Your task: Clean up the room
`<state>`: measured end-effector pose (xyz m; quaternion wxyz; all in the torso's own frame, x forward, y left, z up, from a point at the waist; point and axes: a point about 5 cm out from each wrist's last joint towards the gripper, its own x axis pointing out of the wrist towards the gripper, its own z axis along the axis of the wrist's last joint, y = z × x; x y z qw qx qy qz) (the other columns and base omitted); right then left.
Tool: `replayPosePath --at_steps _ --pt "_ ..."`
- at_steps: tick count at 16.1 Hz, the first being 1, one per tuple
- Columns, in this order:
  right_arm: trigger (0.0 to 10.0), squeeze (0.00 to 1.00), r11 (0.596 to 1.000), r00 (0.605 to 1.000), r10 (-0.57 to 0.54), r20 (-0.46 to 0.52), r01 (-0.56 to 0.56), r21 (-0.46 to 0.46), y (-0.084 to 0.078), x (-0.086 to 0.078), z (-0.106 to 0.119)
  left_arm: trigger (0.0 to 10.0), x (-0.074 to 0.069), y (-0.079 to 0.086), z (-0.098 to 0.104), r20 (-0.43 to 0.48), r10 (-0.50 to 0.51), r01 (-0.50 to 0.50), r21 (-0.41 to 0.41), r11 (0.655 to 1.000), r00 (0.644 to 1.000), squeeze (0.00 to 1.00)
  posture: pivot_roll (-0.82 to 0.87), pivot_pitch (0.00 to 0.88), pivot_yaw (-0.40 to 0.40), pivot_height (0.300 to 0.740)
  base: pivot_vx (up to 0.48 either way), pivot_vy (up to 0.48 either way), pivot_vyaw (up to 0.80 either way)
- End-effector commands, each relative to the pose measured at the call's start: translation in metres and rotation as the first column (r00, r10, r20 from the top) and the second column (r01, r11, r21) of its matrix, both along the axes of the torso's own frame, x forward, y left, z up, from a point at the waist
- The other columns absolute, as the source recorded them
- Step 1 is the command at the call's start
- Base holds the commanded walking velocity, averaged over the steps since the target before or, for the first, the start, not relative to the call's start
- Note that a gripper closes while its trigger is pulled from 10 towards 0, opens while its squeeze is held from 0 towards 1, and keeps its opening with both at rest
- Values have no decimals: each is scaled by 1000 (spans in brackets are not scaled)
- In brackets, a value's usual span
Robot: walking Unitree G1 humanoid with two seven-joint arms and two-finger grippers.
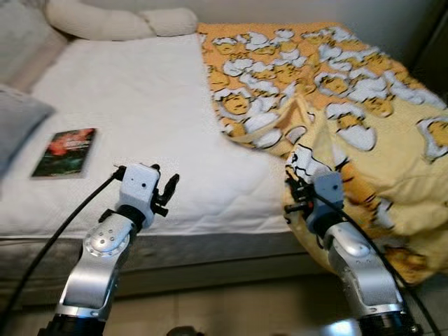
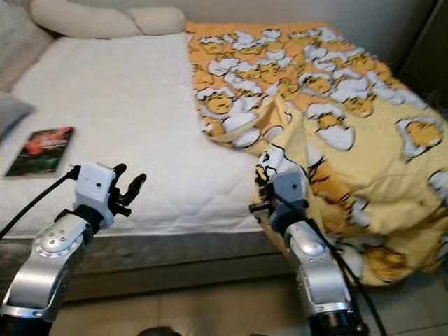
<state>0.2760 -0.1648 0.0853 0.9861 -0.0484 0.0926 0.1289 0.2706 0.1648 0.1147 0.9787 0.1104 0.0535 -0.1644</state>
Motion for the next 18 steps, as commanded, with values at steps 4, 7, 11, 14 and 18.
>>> replayPosePath --at_steps 4,7,11,14,18 --pt "10000 0 998 998 68 0 -68 -7 3 3 3 10000 1 -4 3 -1 -43 43 13 999 999 0 22 0 17 740 0 389 0" --pt "10000 0 974 974 226 -29 -226 -28 13 -3 2 10000 0 -4 3 -7 -56 56 15 998 998 0 24 0 11 740 0 287 0" --pt "10000 0 794 779 600 -182 -607 19 18 -36 -11 10000 -19 -17 -1 -62 -224 226 32 974 973 0 30 0 4 740 0 0 0" --pt "10000 0 688 652 688 -318 -726 0 4 -54 -22 10000 -28 -14 -3 -89 -248 254 54 966 965 0 39 0 4 740 0 0 0" --pt "10000 0 611 485 600 -636 -791 -26 -28 -98 -76 10000 -43 -11 -5 -135 -275 286 68 956 952 0 59 0 6 740 0 0 0"
